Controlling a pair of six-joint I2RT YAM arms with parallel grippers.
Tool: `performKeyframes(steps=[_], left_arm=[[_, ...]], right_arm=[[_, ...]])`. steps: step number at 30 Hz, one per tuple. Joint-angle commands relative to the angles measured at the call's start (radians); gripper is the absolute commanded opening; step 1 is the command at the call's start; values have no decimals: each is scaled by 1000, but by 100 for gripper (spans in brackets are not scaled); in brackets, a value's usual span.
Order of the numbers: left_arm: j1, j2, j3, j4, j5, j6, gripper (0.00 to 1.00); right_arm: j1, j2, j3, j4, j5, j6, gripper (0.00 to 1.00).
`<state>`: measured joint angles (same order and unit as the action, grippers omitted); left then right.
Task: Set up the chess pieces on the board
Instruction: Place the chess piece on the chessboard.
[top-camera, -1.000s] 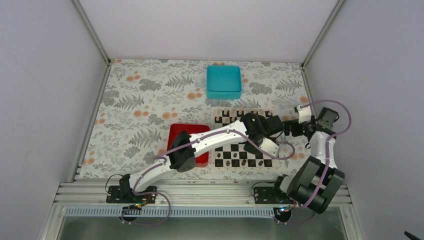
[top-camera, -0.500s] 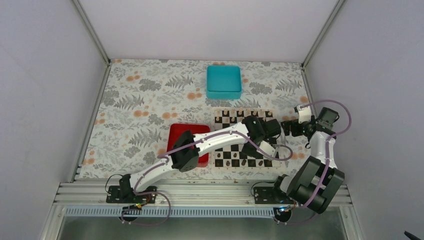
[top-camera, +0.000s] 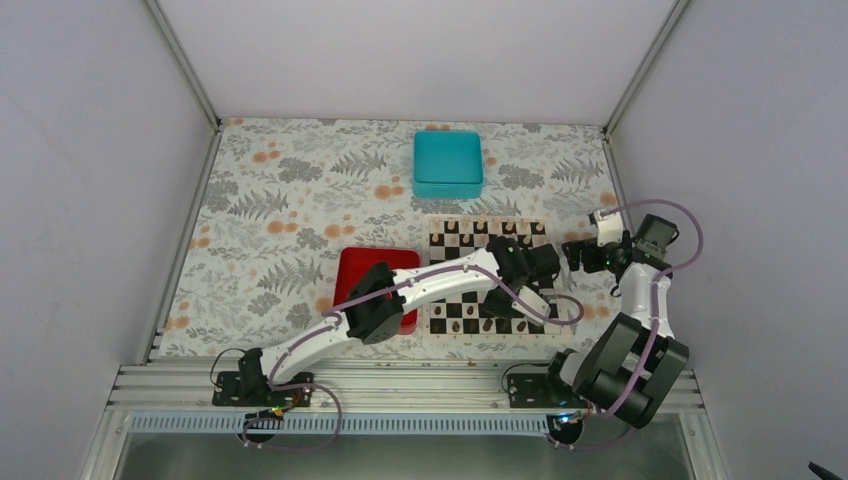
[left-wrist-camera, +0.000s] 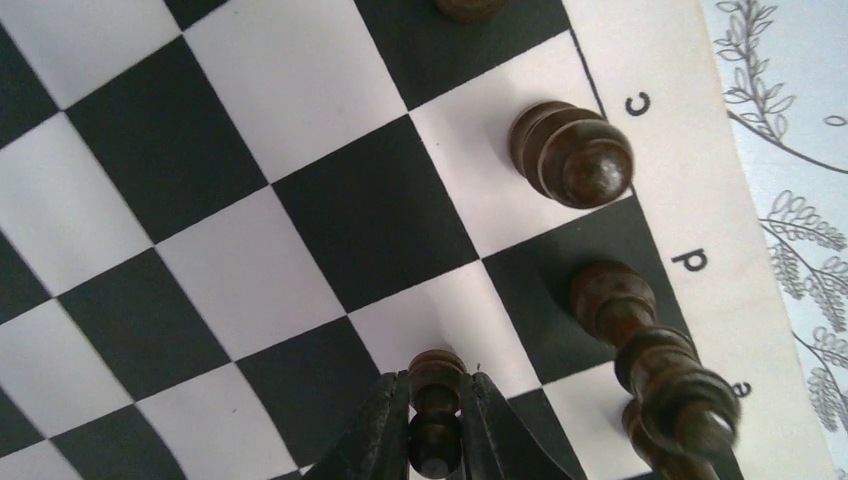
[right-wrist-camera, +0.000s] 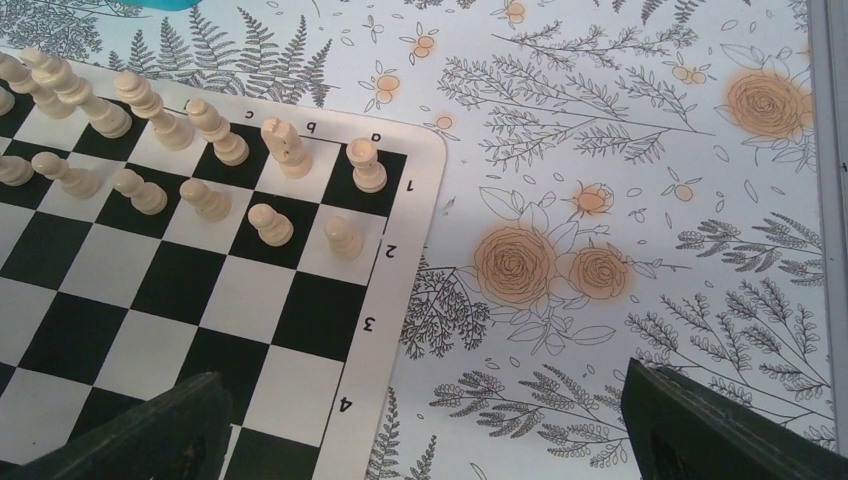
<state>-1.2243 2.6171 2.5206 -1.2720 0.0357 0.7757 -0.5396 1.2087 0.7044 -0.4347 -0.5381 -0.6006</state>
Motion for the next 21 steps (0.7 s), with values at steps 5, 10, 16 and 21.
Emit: performKeyframes(steps=[5, 10, 16, 21], left_arm=[[-1, 38, 5, 10, 18, 11, 14], [-1, 35, 3, 7, 19, 10, 14], [-1, 25, 4, 2, 18, 10, 14], [-1, 18, -3, -1, 14, 10, 15]], right_arm=[[-17, -30, 3, 24, -13, 13, 100], [-19, -28, 1, 22, -19, 11, 100], [-19, -26, 1, 20, -22, 9, 100], [-19, -26, 0, 17, -27, 6, 100]])
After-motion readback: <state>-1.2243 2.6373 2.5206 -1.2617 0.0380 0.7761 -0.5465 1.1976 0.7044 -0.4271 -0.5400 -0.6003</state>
